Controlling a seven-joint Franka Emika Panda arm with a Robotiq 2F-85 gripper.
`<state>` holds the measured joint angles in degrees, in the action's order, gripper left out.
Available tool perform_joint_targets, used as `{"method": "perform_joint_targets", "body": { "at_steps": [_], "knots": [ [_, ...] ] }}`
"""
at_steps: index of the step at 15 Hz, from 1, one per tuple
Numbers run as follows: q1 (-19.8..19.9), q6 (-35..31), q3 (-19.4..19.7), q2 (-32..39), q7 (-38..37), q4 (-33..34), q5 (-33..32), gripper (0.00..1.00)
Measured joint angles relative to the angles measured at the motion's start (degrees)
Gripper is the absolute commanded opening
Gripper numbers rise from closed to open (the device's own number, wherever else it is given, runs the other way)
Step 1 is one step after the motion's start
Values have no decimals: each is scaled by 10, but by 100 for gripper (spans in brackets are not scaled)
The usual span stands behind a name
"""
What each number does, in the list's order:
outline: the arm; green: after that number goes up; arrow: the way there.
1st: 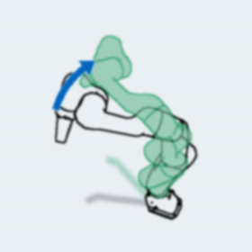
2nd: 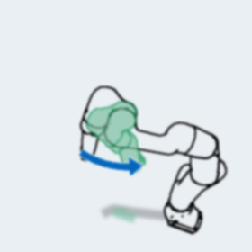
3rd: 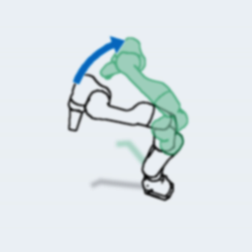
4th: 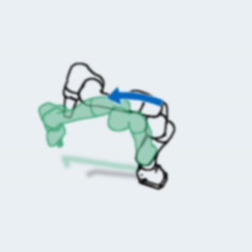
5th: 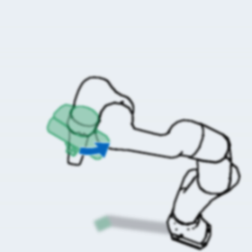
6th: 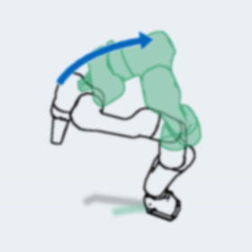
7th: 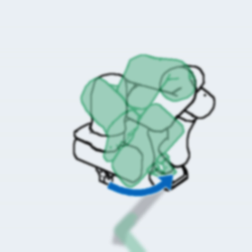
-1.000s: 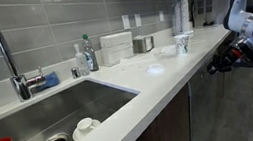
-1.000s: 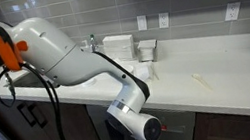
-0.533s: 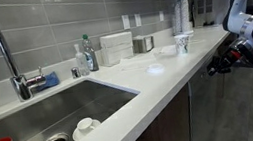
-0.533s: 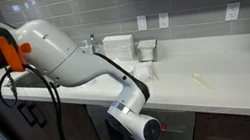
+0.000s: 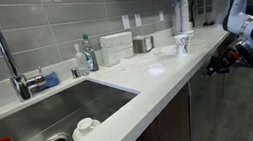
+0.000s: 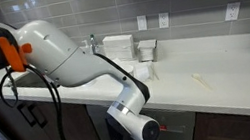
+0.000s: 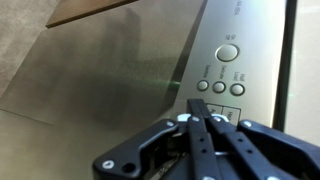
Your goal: Turn on the dishwasher
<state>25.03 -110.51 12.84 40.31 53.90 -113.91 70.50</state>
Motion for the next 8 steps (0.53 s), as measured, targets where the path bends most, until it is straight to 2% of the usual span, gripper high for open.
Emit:
{"method": "perform_joint_targets", "body": {
  "at_steps": [8],
  "knots": [
    [0, -1, 0, 2, -14, 0, 5, 0]
  ]
}}
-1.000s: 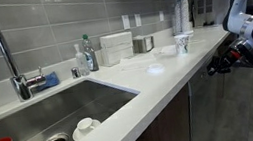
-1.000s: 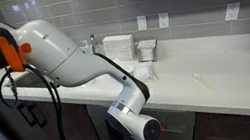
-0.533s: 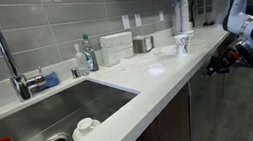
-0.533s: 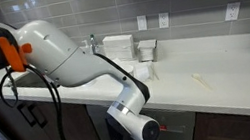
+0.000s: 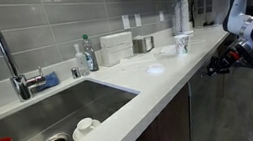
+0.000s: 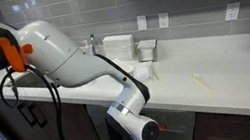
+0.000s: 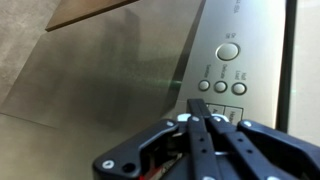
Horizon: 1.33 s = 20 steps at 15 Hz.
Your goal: Turn on the dishwasher
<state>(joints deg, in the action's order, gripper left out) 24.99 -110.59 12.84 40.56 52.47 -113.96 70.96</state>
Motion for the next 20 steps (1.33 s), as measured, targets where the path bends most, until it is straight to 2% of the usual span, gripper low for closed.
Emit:
{"method": "perform_joint_targets", "body": {
  "at_steps": [7, 14, 20],
  "knots": [
    [1, 0, 1, 0, 10, -9, 23, 0],
    [2, -1, 3, -4, 48, -41, 95, 0],
    [-10, 1, 15, -7, 25, -38, 71, 0]
  ]
}}
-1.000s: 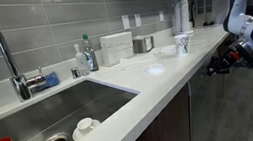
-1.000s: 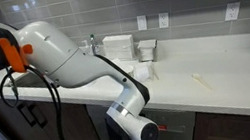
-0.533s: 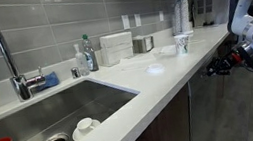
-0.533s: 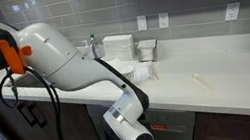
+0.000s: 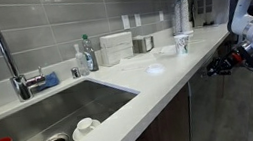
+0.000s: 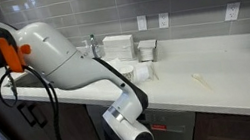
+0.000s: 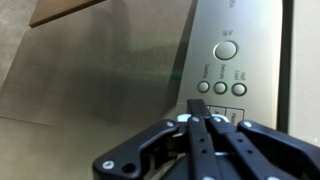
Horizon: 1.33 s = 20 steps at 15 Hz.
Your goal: Turn on the dishwasher
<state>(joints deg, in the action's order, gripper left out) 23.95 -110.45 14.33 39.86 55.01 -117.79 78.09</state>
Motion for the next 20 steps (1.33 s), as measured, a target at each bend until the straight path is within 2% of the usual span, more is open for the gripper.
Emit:
{"method": "perform_joint_targets", "body": {
  "at_steps": [4, 8, 13, 14, 16, 20],
  "knots": [
    [-2, 46, 30, -15, -10, -1, -115, 1],
    [15, 77, 73, -64, -3, -10, -234, 1],
    [34, 87, 84, -157, 12, -23, -328, 3],
    [33, 87, 82, -174, 12, -28, -341, 28],
    [28, 85, 78, -207, 12, -38, -372, 32],
    [8, 70, 69, -288, 7, -68, -440, 63]
  ]
}}
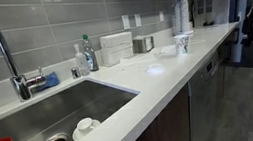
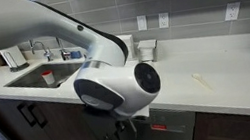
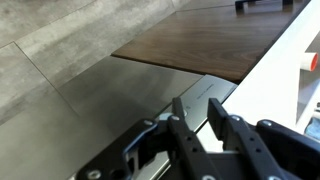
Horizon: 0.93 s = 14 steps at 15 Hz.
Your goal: Turn on the dishwasher
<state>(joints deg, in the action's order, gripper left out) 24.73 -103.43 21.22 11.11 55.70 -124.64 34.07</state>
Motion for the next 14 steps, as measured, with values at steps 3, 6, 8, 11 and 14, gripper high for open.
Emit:
{"method": "perform_joint_targets", "body": {
  "at_steps": [3, 6, 8, 11, 14],
  "knots": [
    [-22, -12, -12, -78, -25, -33, -61, 85],
    [-44, -72, -29, -160, -63, -74, -116, 100],
    [-55, -130, -41, -210, -96, -105, -148, 100],
    [-66, -215, -60, -273, -150, -157, -213, 100],
    [-73, -252, -68, -319, -201, -206, -260, 99]
  ]
}}
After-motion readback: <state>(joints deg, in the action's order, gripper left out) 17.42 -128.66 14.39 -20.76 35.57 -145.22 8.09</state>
